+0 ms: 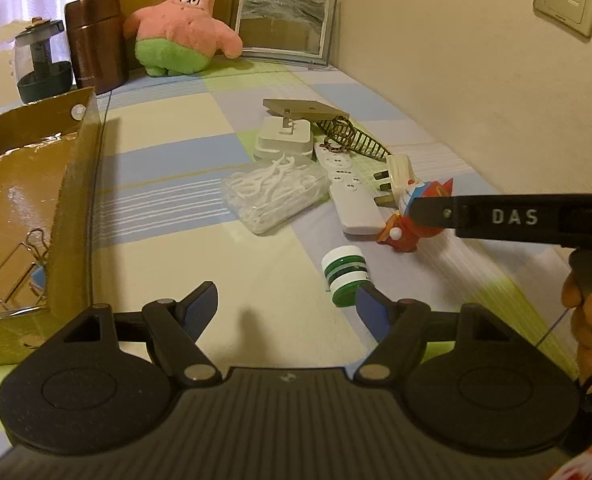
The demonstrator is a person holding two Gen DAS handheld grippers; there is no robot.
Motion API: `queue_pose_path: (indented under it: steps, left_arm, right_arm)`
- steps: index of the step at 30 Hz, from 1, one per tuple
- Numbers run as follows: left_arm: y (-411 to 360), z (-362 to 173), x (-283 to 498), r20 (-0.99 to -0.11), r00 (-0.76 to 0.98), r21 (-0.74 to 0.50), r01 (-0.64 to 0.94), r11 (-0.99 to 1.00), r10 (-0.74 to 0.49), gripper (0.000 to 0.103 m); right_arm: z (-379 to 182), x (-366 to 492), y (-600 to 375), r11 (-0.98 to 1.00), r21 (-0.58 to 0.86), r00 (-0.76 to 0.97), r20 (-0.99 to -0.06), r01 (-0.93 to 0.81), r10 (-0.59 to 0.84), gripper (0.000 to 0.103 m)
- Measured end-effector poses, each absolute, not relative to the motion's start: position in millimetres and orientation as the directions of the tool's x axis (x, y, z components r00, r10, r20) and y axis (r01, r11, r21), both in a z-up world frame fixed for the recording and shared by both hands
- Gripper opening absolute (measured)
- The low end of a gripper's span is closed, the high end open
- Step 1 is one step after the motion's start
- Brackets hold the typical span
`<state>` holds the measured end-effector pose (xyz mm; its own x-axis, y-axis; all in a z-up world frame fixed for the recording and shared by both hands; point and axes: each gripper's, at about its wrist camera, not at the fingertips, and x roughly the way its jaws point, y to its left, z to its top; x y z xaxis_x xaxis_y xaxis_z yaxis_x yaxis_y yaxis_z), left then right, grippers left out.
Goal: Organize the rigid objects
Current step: 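Grasp the green-and-white jar with the left tool while the right tool grasps the red toy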
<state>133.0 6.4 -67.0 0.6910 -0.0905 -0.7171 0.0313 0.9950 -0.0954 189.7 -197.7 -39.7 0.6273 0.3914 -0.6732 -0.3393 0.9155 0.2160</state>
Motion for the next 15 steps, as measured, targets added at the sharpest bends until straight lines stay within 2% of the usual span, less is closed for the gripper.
queue_pose_path:
  steps: [11,15]
  left_arm:
    - [11.5,-76.7,140.2,-0.72,0.687,-0.112,0.02,0.994,-0.095,0.072]
    - [10.2,-77.9,141.0,-0.72,0.687,-0.116,0.023,0.993,-0.099,0.072]
  right_arm:
    - [-51.2,205.3,-189.6,0.922,0.23,0.643,-0.663,-0.313,0.384,0.062]
    - [-52.0,206.1,-188.4,0.921,0.23,0.631,-0.674,-0.315,0.384,0.046]
